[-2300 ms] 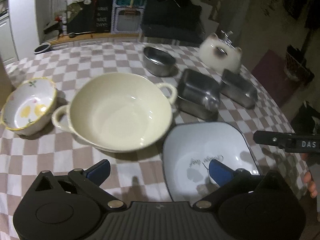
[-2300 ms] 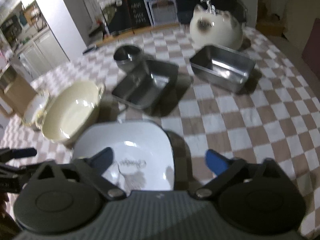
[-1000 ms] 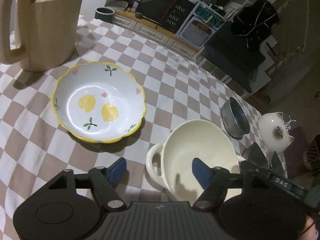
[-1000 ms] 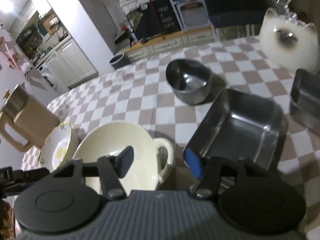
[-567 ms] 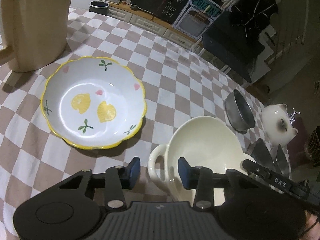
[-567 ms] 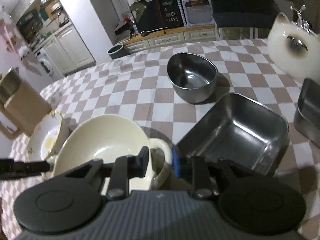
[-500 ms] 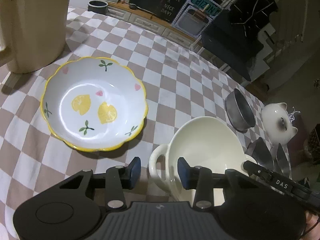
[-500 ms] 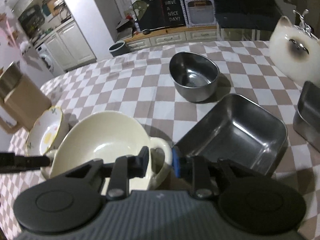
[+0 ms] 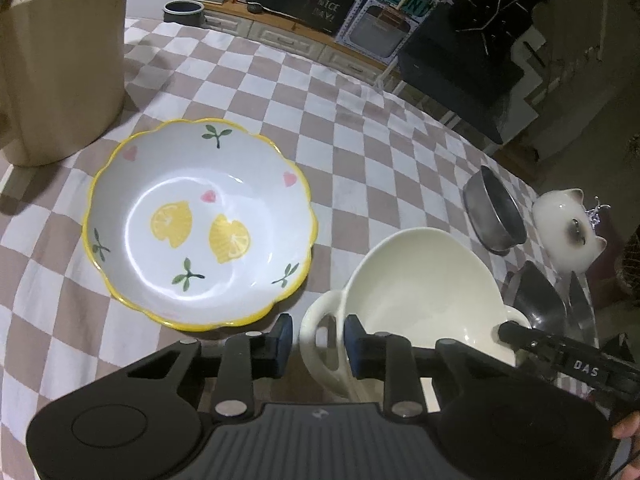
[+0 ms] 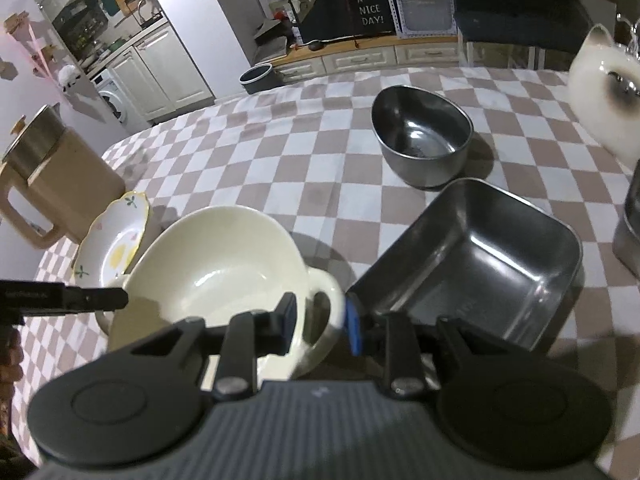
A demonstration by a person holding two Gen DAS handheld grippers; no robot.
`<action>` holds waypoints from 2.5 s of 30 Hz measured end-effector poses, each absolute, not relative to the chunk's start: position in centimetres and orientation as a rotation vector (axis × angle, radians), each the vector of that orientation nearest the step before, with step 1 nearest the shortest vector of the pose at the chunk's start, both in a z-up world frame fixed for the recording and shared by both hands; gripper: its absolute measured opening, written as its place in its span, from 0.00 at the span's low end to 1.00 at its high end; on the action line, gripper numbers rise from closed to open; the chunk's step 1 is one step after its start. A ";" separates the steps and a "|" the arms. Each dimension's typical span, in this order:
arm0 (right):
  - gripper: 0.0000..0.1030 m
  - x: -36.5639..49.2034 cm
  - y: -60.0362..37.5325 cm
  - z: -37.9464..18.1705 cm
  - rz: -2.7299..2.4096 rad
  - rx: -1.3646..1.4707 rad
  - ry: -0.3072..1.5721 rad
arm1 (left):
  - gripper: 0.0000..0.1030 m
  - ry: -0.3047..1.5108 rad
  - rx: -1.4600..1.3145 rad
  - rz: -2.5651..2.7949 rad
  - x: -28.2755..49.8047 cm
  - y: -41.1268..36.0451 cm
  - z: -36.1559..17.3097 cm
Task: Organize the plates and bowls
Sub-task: 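Lift the cream two-handled bowl off the table with both tools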
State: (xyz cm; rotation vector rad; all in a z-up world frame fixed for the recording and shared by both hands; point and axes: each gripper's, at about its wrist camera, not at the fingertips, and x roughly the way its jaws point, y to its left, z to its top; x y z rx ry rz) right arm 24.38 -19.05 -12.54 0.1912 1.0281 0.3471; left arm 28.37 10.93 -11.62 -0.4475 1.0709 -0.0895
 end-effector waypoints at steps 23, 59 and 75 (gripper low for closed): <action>0.31 25.7 -17.7 -14.6 0.331 0.182 1.070 | 0.26 1.082 -0.382 -0.129 29.3 10.0 -12.3; 0.26 22.3 -21.1 -10.0 0.332 0.261 0.944 | 0.23 0.935 -0.380 -0.170 25.5 7.2 -6.4; 0.26 16.2 -27.1 -6.8 0.220 0.299 0.900 | 0.23 0.892 -0.323 -0.301 22.3 -0.1 -3.7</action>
